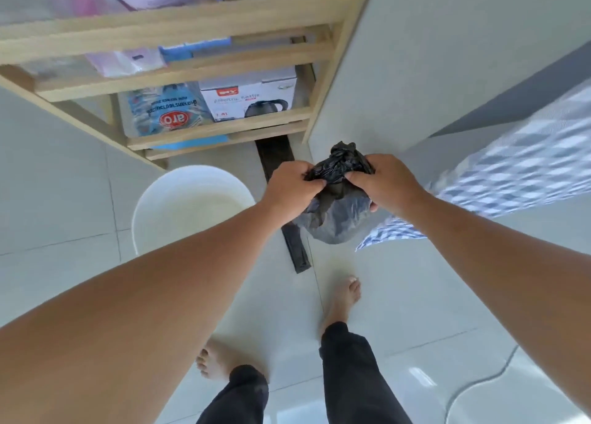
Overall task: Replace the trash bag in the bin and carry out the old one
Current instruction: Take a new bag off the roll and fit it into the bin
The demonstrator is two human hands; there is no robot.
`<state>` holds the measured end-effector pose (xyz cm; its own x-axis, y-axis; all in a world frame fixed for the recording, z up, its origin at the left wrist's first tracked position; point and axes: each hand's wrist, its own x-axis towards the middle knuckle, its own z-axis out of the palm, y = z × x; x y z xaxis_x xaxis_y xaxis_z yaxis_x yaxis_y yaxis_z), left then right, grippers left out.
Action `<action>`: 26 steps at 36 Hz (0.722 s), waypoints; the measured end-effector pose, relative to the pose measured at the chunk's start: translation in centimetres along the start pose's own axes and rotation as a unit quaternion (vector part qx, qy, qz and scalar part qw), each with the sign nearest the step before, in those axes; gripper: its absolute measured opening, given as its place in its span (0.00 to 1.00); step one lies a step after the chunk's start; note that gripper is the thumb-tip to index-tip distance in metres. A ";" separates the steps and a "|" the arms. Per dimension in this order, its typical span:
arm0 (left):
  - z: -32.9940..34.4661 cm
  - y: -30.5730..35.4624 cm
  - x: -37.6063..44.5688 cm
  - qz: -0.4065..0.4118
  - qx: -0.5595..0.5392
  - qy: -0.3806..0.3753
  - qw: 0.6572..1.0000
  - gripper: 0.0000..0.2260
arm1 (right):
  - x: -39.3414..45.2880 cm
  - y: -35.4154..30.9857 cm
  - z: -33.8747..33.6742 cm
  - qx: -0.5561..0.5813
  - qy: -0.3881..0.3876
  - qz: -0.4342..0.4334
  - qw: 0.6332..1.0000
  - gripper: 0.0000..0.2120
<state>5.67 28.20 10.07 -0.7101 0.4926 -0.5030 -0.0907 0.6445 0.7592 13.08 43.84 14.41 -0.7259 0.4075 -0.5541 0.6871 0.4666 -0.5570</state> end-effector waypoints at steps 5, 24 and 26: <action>5.7 -2.6 1.8 -0.017 0.014 -0.043 0.999 0.07 | 1.9 6.4 1.2 -0.134 0.025 0.022 0.990 0.12; 16.9 -13.9 8.3 -0.146 -0.082 -0.079 0.983 0.11 | 10.6 19.6 7.9 -0.176 0.103 0.189 0.961 0.16; 16.4 -15.0 8.3 -0.177 -0.093 -0.066 0.978 0.10 | 9.9 18.6 8.0 -0.138 0.158 0.194 0.958 0.25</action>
<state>12.56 32.20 -12.25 -0.5167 0.3361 -0.7874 -0.4483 0.6774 0.5833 18.99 50.27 -6.39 -0.4209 0.7896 -0.4464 0.9043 0.4040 -0.1381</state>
